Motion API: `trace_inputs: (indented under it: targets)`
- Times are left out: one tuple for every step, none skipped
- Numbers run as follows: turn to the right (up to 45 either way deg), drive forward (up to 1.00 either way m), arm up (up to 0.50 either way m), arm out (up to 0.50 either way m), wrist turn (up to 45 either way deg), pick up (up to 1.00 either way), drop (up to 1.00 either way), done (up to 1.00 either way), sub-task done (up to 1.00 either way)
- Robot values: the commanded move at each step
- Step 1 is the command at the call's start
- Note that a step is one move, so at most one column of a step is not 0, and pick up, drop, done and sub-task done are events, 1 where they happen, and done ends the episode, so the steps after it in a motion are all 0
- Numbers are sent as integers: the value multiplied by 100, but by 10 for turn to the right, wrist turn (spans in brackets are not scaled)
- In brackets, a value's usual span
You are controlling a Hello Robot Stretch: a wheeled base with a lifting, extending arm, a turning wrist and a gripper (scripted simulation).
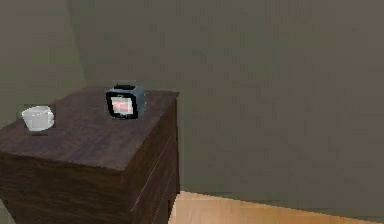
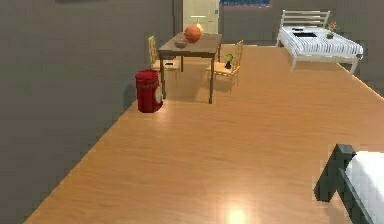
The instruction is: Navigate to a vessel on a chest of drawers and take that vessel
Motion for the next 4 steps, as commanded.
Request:
trace_inputs:
  targets:
    - [0,60,0,0,0,0,0,0,0]
    - [-450,0,0,0,0,0,0,0,0]
    - [-450,0,0,0,0,0,0,0,0]
    - [-450,0,0,0,0,0,0,0,0]
